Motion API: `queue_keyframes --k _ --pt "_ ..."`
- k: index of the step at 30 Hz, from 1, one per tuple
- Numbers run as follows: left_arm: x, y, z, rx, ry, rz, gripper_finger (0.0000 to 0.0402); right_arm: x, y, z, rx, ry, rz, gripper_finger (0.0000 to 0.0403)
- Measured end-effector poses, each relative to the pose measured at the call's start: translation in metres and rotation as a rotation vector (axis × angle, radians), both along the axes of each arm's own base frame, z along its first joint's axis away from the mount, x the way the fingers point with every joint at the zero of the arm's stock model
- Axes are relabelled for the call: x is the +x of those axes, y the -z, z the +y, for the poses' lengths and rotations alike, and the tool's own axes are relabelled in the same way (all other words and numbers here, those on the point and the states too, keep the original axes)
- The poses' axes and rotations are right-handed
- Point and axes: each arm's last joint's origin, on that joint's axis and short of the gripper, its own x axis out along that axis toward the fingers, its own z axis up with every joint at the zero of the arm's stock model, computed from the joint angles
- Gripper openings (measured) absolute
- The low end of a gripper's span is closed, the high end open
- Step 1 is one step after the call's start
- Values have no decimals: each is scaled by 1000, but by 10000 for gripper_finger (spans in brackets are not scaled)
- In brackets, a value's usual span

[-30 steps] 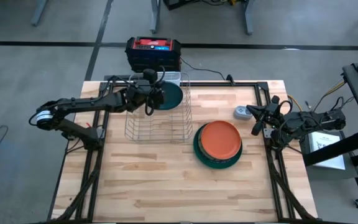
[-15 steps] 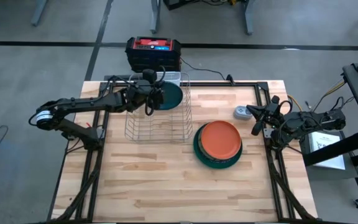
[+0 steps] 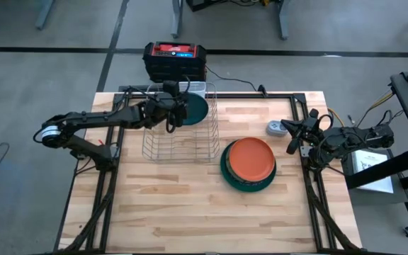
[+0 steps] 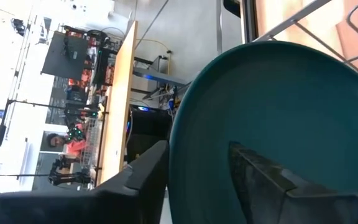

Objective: Sort dishes
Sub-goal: Put the dark green plate into the dish rack

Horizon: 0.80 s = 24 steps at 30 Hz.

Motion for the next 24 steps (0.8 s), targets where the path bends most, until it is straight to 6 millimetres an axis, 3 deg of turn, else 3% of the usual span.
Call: queue_keyframes --k 16,24 --pt "1 2 -21 38 -49 67 175 0 0 0 -1 -1 0 0" --pt "-3 6 -22 0 -133 66 176 0 0 0 -1 -1 0 0"
